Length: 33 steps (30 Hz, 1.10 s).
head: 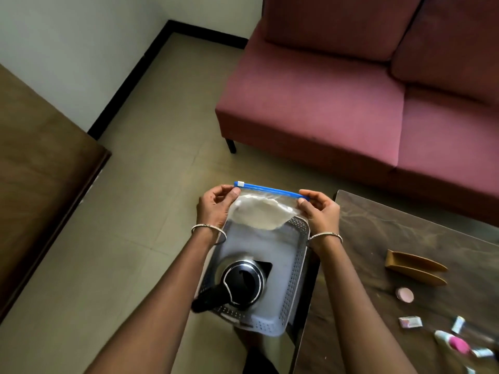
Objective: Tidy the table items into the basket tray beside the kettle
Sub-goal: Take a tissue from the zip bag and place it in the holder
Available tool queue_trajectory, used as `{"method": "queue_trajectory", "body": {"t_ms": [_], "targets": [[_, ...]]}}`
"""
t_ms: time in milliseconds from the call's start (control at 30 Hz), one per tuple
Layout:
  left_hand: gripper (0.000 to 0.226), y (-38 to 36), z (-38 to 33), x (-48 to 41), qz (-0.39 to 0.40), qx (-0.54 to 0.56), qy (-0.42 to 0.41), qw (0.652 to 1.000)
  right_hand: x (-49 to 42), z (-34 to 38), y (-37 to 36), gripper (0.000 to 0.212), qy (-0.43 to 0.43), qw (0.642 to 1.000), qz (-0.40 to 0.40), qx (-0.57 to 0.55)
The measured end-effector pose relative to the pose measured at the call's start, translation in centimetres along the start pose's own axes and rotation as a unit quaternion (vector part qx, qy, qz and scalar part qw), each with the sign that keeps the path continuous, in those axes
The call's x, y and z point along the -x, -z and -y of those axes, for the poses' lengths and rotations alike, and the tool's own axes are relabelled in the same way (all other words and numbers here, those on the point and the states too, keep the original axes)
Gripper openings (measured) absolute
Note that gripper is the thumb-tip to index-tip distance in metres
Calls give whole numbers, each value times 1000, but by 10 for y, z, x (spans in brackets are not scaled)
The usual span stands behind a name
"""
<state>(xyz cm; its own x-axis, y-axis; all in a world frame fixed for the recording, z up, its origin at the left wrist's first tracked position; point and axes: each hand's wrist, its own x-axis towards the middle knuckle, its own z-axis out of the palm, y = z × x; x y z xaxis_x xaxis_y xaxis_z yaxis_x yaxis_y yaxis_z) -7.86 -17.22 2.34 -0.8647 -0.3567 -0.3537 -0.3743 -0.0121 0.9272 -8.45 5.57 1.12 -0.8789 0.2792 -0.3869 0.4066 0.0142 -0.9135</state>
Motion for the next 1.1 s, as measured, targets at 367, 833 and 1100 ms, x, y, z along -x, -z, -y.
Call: {"method": "queue_trajectory", "body": {"t_ms": [367,833,1100], "targets": [[5,29,-102,179,56,-18,-184,981,158,95,83,22,105,993,-43,-5],[4,-5,-142,380,149,-54,-359,920,375,150,173,27,316,925,-80,195],[7,-52,-128,448,200,-67,-392,895,406,123,217,21,309,940,-86,116]]}}
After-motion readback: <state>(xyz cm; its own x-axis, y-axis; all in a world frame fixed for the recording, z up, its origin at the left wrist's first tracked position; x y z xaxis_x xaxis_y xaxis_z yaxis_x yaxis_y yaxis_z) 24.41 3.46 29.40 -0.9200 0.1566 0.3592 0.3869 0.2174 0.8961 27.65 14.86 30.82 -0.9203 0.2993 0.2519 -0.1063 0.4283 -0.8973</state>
